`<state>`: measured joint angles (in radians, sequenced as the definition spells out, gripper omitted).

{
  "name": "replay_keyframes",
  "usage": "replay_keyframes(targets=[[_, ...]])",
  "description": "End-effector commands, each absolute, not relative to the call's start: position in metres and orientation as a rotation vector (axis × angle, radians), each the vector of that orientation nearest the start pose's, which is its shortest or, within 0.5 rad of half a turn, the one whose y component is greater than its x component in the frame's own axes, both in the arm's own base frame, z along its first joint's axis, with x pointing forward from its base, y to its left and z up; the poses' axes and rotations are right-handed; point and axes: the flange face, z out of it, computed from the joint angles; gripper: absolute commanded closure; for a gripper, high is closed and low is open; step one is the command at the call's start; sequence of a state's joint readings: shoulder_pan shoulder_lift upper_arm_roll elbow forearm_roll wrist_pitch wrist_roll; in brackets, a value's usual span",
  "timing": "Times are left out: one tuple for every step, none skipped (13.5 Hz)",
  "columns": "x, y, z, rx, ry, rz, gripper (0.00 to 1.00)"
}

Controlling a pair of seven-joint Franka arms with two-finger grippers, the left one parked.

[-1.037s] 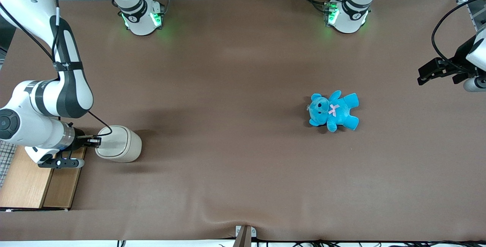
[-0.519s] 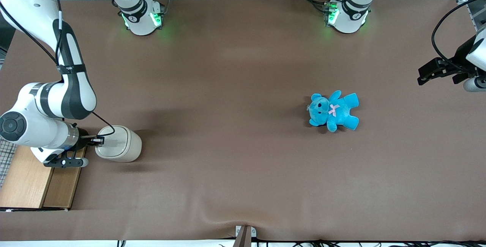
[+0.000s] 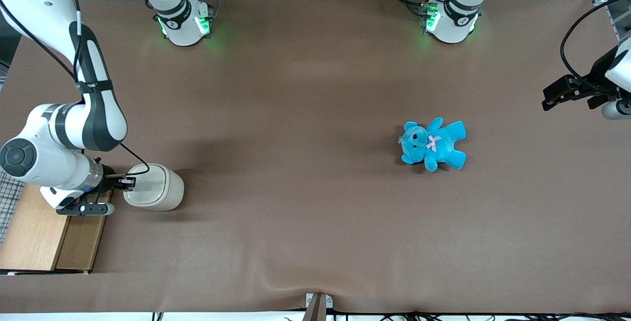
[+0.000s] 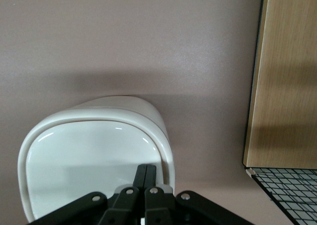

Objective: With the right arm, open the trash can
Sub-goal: 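Press the lid with the right gripper to pop it open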

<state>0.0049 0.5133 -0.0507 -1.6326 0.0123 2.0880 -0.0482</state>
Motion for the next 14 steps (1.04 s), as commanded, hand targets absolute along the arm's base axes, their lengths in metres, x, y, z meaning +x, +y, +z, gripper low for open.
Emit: replay_keyframes(targets=[[0.687,-0.018,0.346,-3.148,-0.016,0.157,1.0],[0.687,-0.017,0.354,-3.143,-0.017,0.188,1.0],[0.687,-0.013,0.362,-3.141,-0.022,0.209,1.0],[0.687,-0.01,0.374,-3.141,-0.029,0.212,1.0],[0.687,-0.009,0.386,-3.14,-0.034,0.214,1.0],[0.686,-0.009,0.4,-3.139,-0.03,0.226,0.9],[0.685,-0.006,0.414,-3.136,-0.037,0.245,0.65],[0.684,-0.002,0.427,-3.135,-0.045,0.267,0.5],[0.683,0.002,0.437,-3.134,-0.038,0.277,0.27],[0.682,0.006,0.443,-3.132,-0.011,0.284,0.0],[0.679,0.011,0.455,-3.131,-0.003,0.272,0.0],[0.675,0.013,0.468,-3.13,-0.007,0.248,0.0],[0.674,0.016,0.474,-3.127,-0.011,0.241,0.0],[0.671,0.022,0.483,-3.123,-0.029,0.228,0.0]])
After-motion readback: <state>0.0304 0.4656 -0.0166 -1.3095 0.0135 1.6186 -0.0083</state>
